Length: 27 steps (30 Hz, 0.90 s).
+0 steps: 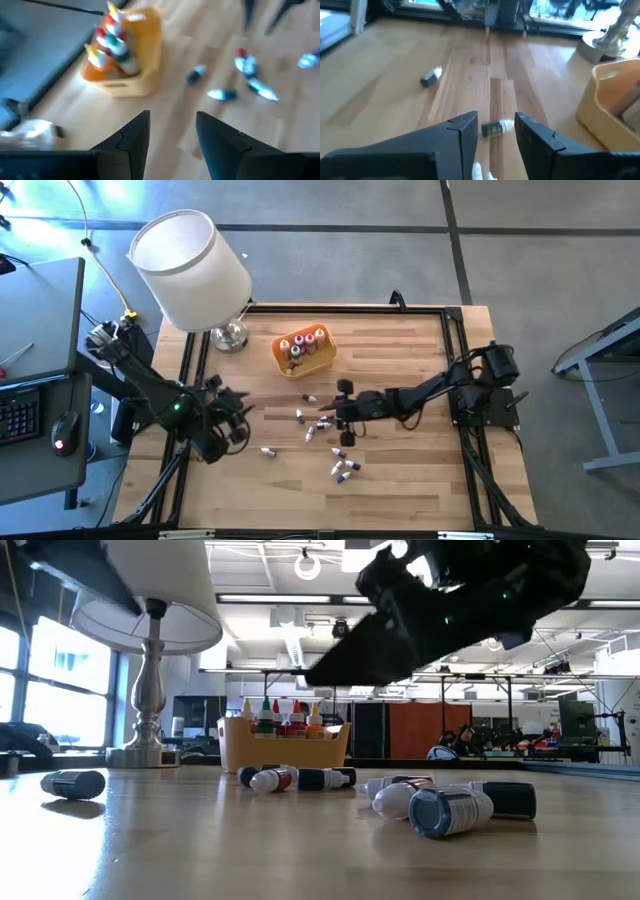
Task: Pick & Place food coloring
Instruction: Put the small red food coloring bottle into the bin
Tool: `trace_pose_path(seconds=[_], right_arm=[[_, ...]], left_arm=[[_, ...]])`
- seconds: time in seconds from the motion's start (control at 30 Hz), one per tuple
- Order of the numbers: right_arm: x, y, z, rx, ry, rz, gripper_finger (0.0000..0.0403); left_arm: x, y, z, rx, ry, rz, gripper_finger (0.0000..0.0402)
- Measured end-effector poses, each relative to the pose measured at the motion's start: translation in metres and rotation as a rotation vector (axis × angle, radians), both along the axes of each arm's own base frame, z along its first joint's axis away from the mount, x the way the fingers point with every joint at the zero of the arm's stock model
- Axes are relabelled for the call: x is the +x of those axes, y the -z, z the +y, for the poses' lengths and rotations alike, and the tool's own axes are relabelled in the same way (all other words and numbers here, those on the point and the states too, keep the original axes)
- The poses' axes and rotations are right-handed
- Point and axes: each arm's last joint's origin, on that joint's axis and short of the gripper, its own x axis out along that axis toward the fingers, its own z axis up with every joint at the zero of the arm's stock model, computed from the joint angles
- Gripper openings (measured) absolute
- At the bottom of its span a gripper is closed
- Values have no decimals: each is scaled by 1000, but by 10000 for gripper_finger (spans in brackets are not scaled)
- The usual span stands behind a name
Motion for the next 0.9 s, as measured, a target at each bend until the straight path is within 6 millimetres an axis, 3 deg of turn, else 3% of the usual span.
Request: trace_pose_path(seconds=[0.17,0.3,0.9], right_arm=[[7,14,1,16,-9,75,158],[12,25,2,6,-42,106,184],[11,57,-28,33,-15,275,194]], left_arm=[[-4,28,-11,-43,79,-19,156],[-2,34,-14,-65,102,-28,156],[0,35,-17,-79,146,-5,156]])
